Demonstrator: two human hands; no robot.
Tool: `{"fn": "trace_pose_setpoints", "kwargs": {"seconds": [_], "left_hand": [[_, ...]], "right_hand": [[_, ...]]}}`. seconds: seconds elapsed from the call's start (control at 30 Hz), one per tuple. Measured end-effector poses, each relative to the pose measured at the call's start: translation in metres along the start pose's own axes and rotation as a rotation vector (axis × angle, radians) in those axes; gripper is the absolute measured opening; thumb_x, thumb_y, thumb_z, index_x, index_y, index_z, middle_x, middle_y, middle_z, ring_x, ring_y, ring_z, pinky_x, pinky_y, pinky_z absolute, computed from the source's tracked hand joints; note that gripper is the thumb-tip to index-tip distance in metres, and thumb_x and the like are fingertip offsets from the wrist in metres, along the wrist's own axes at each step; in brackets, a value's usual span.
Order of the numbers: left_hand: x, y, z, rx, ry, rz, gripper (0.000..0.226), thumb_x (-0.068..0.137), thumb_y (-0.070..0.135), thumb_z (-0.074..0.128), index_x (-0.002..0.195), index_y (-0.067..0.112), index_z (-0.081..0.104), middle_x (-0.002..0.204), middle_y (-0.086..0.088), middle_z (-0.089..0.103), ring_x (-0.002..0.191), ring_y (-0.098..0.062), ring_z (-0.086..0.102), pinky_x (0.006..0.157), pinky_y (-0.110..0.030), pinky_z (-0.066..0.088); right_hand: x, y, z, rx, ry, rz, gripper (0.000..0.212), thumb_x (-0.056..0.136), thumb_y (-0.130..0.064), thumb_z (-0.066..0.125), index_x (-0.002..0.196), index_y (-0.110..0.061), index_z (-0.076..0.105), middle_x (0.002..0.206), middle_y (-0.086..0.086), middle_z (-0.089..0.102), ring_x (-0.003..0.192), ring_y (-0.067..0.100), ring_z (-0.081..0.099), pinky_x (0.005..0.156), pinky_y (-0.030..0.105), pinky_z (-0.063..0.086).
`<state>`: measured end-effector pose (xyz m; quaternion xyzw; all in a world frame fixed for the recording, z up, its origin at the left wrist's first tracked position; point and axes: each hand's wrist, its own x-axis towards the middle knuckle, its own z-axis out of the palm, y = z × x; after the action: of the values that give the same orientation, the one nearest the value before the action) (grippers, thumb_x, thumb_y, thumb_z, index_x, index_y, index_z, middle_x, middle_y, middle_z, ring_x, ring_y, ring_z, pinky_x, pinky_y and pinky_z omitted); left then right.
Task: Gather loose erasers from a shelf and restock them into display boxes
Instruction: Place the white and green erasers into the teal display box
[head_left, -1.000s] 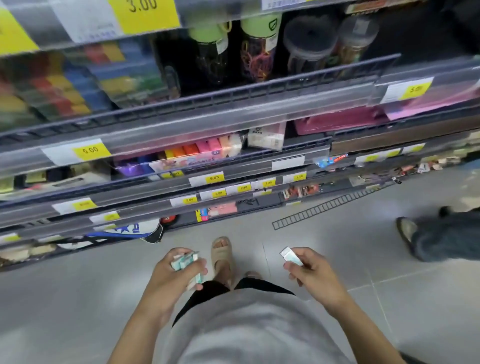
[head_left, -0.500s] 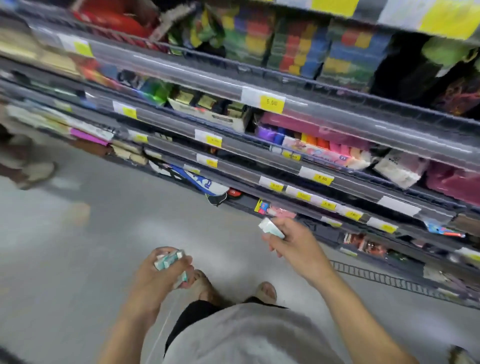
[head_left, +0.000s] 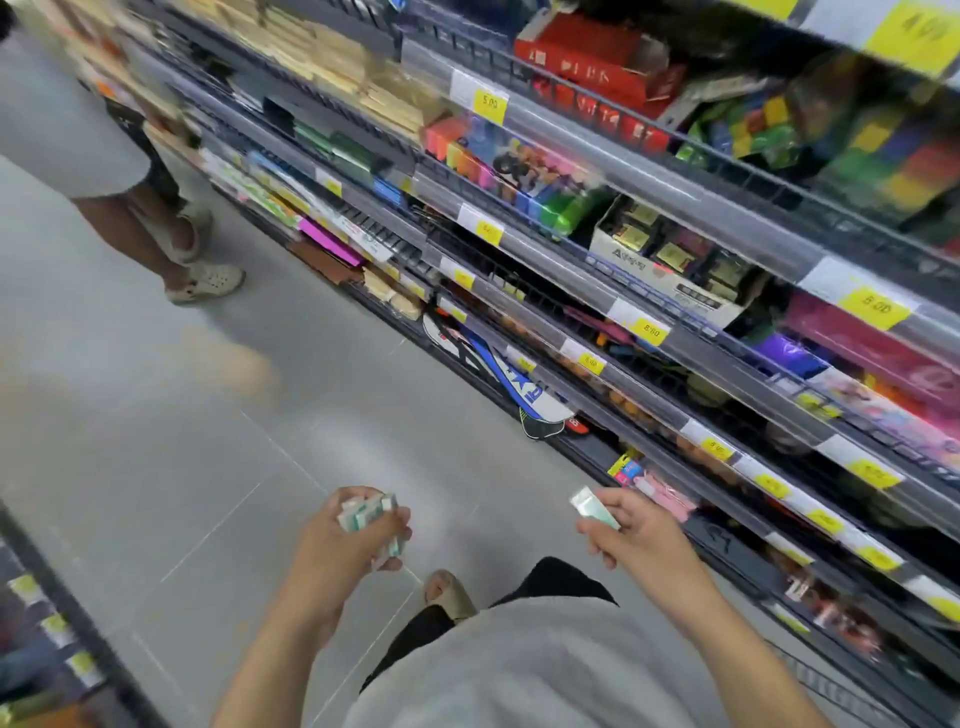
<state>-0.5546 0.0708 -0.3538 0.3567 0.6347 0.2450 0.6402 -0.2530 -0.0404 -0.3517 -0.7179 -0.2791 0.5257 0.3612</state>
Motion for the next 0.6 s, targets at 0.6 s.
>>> {"fn": "trace_pose_setpoints", "kwargs": {"seconds": [0.6], "left_hand": [[0.124,0.104,-0.081,-0.101,0.205,0.008,0.029,0.085,0.011,0.084,0.107,0.01,0.066,0.089,-0.015,0.078,0.084,-0.031,0.079,0.06,-0.032,0.061]], "right_hand": [[0.209,-0.147,0.099,-0.096,-0.23,-0.081,0.02,0.091,-0.017,0.07,0.108,-0.025,0.067,0.082,0.001,0.074,0.062,0.008,0.059,0.061,0.025,0.049]]}}
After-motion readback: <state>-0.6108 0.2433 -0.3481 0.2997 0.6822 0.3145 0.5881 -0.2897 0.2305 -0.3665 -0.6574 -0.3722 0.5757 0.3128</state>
